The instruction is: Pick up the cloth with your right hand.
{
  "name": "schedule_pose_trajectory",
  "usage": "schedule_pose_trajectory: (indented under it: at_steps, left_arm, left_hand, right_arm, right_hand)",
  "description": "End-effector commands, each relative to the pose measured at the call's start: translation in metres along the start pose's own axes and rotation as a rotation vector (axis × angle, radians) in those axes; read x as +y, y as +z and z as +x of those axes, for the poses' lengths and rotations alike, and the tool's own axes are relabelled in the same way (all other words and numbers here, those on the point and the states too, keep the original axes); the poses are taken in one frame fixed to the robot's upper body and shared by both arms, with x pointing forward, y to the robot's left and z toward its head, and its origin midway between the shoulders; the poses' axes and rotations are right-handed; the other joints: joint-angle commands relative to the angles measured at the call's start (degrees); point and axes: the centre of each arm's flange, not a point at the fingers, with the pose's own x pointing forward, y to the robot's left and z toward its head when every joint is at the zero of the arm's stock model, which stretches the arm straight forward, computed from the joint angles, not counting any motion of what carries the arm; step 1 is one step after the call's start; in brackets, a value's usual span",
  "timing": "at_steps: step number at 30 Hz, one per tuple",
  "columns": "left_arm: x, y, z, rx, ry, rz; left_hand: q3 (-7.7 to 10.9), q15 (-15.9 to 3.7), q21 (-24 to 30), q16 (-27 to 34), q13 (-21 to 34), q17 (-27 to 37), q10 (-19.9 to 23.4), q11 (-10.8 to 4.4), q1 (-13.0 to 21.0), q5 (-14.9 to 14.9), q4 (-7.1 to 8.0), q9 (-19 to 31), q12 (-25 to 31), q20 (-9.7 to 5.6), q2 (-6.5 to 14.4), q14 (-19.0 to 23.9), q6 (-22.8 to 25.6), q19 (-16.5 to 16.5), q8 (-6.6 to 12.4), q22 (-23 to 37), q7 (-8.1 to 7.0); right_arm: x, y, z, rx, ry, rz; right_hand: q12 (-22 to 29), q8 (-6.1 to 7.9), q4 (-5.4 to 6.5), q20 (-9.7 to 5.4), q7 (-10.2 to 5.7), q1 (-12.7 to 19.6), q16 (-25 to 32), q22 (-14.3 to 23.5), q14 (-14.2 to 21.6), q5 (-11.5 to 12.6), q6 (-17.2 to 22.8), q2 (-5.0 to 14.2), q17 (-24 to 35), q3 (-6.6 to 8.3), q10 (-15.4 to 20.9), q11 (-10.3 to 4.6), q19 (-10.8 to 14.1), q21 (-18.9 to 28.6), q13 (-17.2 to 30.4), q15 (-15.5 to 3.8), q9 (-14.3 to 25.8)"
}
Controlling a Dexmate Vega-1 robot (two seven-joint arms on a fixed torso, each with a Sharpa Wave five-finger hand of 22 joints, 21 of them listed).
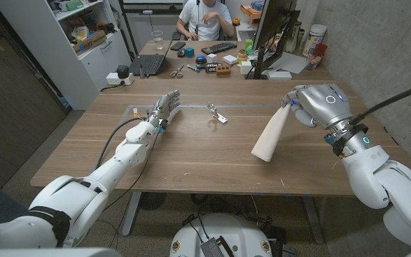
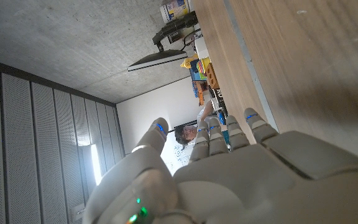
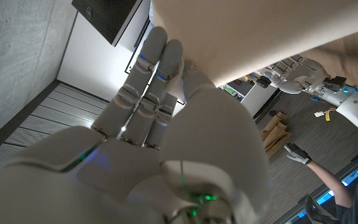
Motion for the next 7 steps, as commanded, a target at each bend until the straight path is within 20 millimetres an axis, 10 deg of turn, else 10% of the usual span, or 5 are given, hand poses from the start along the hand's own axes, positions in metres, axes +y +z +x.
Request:
schedule_pose_trajectory:
  at_steps: [1,7]
  left_arm:
    - [0.0007,0.0005,0.0020,0.001,-0.002,0.003]
    - [0.0011,0.0001,0.0018,0.001,0.000,0.002]
  left_hand:
    - [0.40,0.24,-0.06,0.18,-0.07,0.09,-0.20,0.30,-0.42,0.26,0.11,0.13,0.50,-0.02,-0.18,-0.35,0.29,-0.28,0.34,0.08,0.11]
    - [0.42,0.23,-0.06,0.18,-0.08,0.09,-0.18,0.32,-0.43,0.26,0.09,0.13,0.51,0.02,-0.18,-0.34,0.31,-0.29,0.34,0.08,0.04]
  right_arm:
    - [0.0000,-0.0011,0.0022,-0.007,-0.002,-0.007]
    - [-0.0004,-0.0007,0.0034,-0.004,0.000,-0.014]
  right_hand:
    - [4.92,-0.08,-0.05,-1.57,-0.22,0.36,0.00,0.06,0.87,0.50,0.39,0.17,0.45,-0.14,4.76,-4.58,-0.05,0.67,1.89,-3.44,0.21]
    - [4.85,-0.12,-0.01,-1.69,-0.24,0.31,-0.13,0.02,1.10,0.50,0.42,0.19,0.82,-0.12,4.82,-4.48,-0.10,1.18,1.94,-3.41,0.19]
